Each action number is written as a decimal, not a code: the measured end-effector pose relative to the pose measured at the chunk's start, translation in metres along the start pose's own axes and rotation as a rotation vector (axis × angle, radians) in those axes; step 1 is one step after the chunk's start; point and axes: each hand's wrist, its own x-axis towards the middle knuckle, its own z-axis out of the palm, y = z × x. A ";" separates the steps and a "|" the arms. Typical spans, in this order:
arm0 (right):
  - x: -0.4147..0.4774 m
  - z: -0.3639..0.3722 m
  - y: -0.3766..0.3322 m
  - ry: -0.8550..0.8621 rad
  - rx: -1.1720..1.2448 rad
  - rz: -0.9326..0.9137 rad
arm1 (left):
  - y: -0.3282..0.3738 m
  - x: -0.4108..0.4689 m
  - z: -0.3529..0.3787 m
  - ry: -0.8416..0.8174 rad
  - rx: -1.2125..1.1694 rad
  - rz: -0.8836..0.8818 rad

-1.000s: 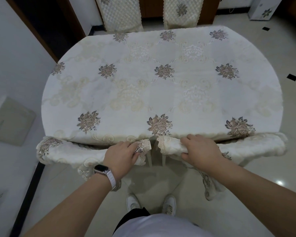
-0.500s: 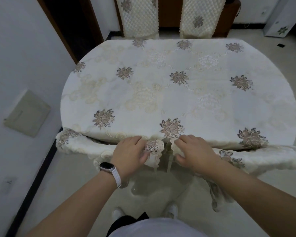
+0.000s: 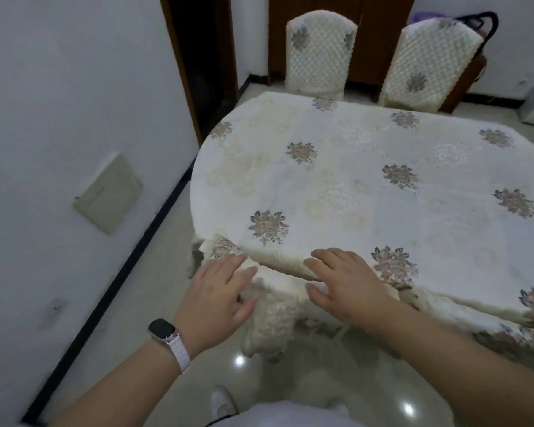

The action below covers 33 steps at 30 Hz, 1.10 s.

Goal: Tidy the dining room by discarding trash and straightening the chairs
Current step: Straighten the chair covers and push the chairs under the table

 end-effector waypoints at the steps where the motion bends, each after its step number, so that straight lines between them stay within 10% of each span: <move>1: 0.013 -0.001 -0.016 0.013 -0.001 -0.017 | -0.016 -0.007 -0.007 0.005 -0.001 -0.007; 33: 0.410 0.056 -0.255 0.087 0.068 -0.455 | -0.377 -0.016 -0.155 0.007 0.315 -0.285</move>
